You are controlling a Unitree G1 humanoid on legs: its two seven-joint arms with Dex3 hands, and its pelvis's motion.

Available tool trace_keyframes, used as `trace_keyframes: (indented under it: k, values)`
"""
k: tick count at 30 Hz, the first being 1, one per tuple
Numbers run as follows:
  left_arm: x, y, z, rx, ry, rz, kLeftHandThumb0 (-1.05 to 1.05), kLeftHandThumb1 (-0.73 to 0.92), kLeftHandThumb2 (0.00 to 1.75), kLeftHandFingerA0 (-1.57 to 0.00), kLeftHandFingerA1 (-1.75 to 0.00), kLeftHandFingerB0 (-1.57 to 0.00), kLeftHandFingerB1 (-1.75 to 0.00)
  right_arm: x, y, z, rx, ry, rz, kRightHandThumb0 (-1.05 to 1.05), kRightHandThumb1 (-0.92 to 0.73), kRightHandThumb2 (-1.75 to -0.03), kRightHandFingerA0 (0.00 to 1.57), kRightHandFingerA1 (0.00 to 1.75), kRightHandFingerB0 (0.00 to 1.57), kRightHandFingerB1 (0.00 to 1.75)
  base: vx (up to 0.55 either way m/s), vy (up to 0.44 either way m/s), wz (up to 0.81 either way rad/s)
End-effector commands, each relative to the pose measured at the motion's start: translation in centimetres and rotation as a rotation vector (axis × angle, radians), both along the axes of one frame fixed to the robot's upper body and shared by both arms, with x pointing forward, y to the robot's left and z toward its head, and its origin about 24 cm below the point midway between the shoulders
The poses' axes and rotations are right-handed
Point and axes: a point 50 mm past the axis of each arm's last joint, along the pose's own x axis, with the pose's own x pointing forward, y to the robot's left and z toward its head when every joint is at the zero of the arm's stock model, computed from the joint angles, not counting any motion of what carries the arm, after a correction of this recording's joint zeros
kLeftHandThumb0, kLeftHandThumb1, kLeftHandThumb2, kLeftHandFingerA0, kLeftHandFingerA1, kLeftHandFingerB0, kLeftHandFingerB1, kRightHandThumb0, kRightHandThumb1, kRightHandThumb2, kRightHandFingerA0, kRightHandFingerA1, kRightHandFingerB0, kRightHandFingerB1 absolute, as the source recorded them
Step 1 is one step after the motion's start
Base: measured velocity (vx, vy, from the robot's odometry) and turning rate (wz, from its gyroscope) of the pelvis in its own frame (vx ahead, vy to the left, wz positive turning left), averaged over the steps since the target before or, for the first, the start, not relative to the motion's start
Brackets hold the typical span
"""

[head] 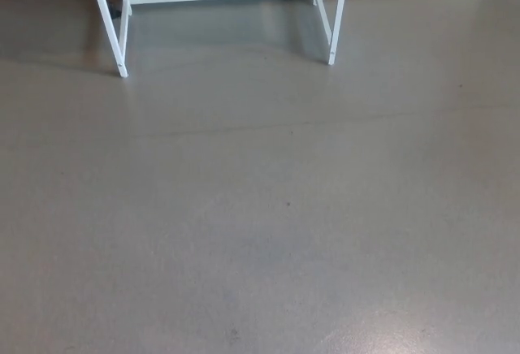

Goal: The robot walks towards a desk on which a file tray is kept in the middle and a stapler is kept to its right. The robot lifts the stapler using its right hand and places it on the file tray.

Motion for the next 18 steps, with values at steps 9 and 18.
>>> trace_keyframes:
  k: [9, 18]
  values:
    - [1.6, 1.1, 1.0, 0.002, -0.114, -0.011, -0.73, 0.53, 1.25, -0.07, -0.72, -0.03, -0.61, -0.4, 0.6, 0.1, -0.021, 0.081, 0.039, -0.81, -0.85, -0.66, 0.64, 0.58, 0.00, 0.20, 0.00, 0.000, 0.00]
    - [1.4, 1.0, 0.9, 0.003, -0.105, -0.023, -0.69, 0.53, 1.26, -0.17, -0.85, -0.05, -0.72, -0.8, 0.2, -0.2, 0.004, 0.092, 0.062, -0.86, -0.75, -1.06, 0.51, 0.80, 0.00, 0.12, 0.01, -0.003, 0.04]
